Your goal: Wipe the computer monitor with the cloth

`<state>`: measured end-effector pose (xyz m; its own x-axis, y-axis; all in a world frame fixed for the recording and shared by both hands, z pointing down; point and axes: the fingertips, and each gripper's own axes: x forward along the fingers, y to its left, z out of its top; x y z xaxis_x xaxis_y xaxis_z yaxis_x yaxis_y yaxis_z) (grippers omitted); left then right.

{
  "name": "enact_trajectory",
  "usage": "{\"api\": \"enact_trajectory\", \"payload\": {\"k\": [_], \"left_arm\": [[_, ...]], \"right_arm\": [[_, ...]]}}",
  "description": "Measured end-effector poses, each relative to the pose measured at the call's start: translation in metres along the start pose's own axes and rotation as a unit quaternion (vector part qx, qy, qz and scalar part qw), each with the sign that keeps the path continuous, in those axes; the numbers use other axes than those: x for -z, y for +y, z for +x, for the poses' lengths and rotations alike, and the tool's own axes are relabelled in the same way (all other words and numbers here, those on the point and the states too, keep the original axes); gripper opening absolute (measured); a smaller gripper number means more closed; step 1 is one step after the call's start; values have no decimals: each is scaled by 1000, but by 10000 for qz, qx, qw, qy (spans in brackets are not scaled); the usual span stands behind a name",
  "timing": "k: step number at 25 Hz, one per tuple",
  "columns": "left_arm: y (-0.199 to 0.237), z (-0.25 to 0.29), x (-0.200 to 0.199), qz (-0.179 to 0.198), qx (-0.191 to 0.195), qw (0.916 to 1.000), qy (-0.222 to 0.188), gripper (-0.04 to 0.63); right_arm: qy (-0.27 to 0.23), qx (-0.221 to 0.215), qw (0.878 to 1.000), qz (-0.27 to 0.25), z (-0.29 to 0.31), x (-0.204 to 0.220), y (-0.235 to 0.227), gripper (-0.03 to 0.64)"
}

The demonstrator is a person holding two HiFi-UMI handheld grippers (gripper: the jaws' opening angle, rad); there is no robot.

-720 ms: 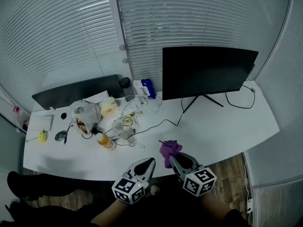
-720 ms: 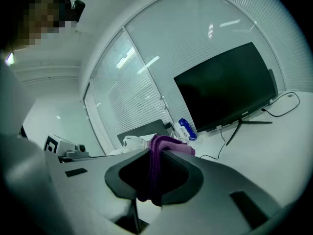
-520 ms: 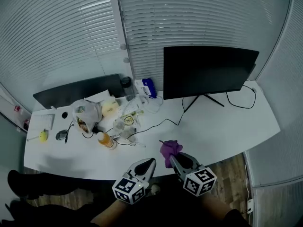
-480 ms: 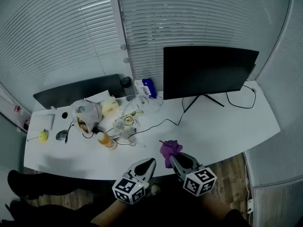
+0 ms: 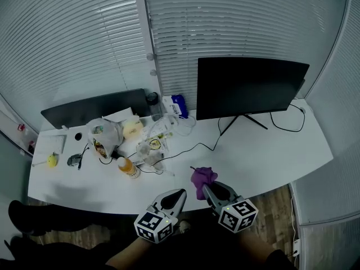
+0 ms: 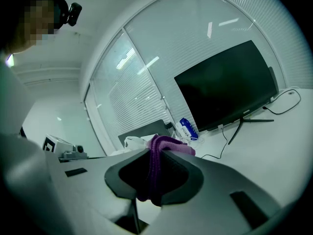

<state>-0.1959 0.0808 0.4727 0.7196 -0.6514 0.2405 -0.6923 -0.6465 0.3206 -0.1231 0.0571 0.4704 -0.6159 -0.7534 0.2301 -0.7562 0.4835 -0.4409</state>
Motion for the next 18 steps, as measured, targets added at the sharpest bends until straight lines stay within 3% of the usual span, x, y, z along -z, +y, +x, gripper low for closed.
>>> {"api": "enact_trajectory", "payload": {"k": [18], "left_arm": [[16,24,-24,-44,-247,9996,-154,5]], "right_arm": [[-1,-112,9996,-276,42,-36,-22,77]]}}
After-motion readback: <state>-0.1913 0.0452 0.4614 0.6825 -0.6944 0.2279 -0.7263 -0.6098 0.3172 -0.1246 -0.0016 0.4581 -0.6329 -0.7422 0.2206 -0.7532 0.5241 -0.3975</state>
